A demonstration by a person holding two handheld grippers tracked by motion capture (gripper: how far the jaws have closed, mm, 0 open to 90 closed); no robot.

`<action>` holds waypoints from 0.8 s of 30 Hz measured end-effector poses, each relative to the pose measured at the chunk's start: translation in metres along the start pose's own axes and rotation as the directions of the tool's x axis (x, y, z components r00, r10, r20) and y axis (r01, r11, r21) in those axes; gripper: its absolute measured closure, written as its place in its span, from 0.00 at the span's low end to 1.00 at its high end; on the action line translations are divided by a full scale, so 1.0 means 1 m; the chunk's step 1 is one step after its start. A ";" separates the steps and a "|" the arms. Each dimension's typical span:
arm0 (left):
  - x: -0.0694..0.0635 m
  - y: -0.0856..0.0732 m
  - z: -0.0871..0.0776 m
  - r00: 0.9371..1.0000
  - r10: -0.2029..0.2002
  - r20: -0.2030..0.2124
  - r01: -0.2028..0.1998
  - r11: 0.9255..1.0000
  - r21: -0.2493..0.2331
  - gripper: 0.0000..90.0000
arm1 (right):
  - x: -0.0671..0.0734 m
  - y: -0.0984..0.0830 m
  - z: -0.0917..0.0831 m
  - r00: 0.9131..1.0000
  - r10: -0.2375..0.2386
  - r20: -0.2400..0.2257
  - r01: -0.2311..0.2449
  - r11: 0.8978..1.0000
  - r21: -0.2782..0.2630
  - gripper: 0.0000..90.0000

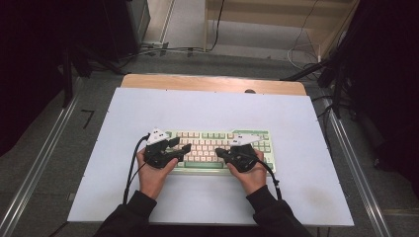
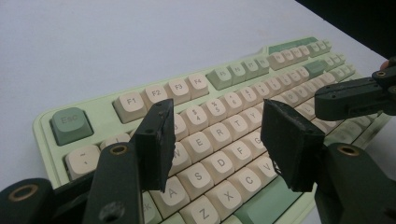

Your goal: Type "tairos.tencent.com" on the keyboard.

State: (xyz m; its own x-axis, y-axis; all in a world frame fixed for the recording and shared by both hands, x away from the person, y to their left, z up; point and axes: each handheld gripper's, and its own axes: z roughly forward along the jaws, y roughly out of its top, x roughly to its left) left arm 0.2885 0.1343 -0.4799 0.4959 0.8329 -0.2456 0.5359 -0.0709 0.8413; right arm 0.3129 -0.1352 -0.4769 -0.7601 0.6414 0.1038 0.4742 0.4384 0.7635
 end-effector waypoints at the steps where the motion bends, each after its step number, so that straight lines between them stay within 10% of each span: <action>1: 0.000 0.000 0.000 1.000 0.000 0.002 0.000 1.000 -0.001 0.51 | 0.000 0.000 0.000 1.000 -0.002 0.001 0.002 1.000 0.001 0.97; 24: 0.001 0.000 0.000 1.000 0.000 -0.001 0.000 1.000 -0.004 0.50 | 0.006 -0.006 0.010 1.000 -0.027 -0.007 0.028 0.999 0.034 0.97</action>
State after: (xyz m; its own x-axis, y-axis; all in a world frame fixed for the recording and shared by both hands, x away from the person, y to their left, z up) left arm 0.2885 0.1349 -0.4802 0.4948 0.8337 -0.2454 0.5335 -0.0684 0.8430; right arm 0.3102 -0.1280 -0.4869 -0.7761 0.6245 0.0875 0.4676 0.4769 0.7442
